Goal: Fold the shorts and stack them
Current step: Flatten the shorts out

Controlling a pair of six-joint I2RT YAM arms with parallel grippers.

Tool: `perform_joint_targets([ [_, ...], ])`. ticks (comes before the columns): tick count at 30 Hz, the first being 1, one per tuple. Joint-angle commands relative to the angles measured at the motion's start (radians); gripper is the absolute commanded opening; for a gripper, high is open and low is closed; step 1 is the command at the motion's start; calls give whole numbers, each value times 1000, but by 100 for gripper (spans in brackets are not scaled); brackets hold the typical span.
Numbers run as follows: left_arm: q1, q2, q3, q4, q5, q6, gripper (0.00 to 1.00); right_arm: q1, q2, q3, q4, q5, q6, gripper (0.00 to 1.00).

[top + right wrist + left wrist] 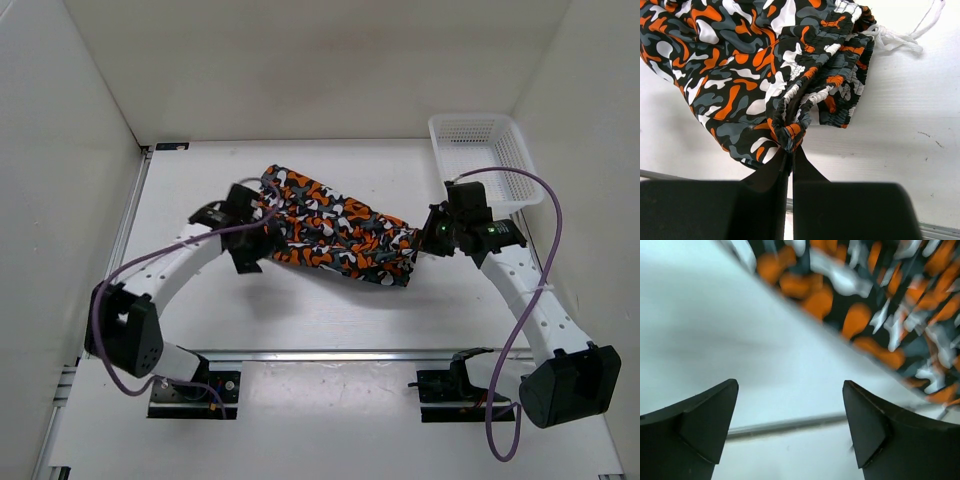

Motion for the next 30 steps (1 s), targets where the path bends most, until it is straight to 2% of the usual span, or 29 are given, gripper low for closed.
perform_joint_targets([
  [1,-83,6,-83,169,218,-99,100,5,-16,15,-7,-14,-22,0],
  [2,-141,6,-83,194,218,-99,100,5,-16,15,-7,-14,-22,0],
  [3,-181,6,-28,194,186,-48,90,5,-7,24,-7,-14,-22,0],
  [4,-223,6,-2,194,86,-15,66,5,-7,24,-7,-14,-22,0],
  [5,-305,21,20,194,27,13,56,5,-7,24,-7,-27,-22,0],
  [7,-366,62,87,125,-100,65,38,5,-7,33,-7,-36,-22,0],
  [8,-387,93,110,84,-139,66,32,5,2,33,-7,-36,-22,0],
  [9,-416,157,148,52,-176,50,32,5,2,33,-7,-51,-22,0],
  [11,-438,211,160,16,-248,24,45,5,2,33,-7,-63,-22,0],
  [12,-438,242,150,16,-262,4,64,5,2,33,-7,-63,-22,0],
  [13,-438,242,135,16,-274,-57,75,5,2,45,-7,-63,-22,0],
  [15,-400,221,94,16,-274,-114,81,5,2,59,-17,-50,-44,0],
  [16,-375,198,37,16,-274,-164,92,5,-9,69,-42,-39,-44,0],
  [18,-313,135,-36,65,-257,-191,94,-20,-18,69,-52,-39,-53,0],
  [19,-233,65,-111,88,-235,-191,99,-34,-30,69,-52,-48,-64,0],
  [22,-77,-22,-195,160,-136,-177,99,-47,-30,44,-52,-67,-64,0],
  [25,34,10,-195,171,-61,-145,100,-56,-30,23,-40,-91,-55,0],
  [30,88,160,-108,208,-7,-112,99,-56,-30,13,-30,-111,-55,0],
])
